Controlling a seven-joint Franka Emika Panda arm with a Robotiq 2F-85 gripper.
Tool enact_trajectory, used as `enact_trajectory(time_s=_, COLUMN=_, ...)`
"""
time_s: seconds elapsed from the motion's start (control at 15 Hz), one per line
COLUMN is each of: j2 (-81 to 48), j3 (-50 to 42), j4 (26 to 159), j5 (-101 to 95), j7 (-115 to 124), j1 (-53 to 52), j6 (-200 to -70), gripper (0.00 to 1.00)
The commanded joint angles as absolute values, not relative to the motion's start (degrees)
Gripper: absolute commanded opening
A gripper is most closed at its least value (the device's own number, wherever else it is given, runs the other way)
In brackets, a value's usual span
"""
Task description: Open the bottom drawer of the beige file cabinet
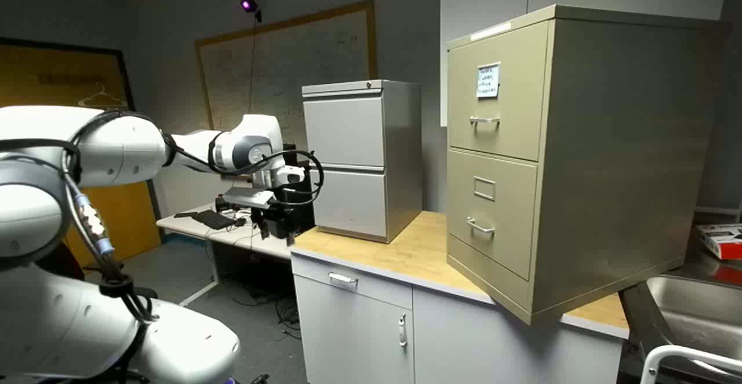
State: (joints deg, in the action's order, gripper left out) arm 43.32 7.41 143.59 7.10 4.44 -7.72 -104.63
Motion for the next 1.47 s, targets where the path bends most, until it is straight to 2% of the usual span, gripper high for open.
enact_trajectory(time_s=0.0, j2=43.3, j3=7.5, j4=143.4, j5=7.2, j7=4.4, j1=-7.6, j6=-104.6, gripper=1.00)
enact_trajectory(time_s=1.4, j2=43.4, j3=5.5, j4=144.3, j5=7.1, j7=4.6, j1=-5.5, j6=-106.3, gripper=1.00)
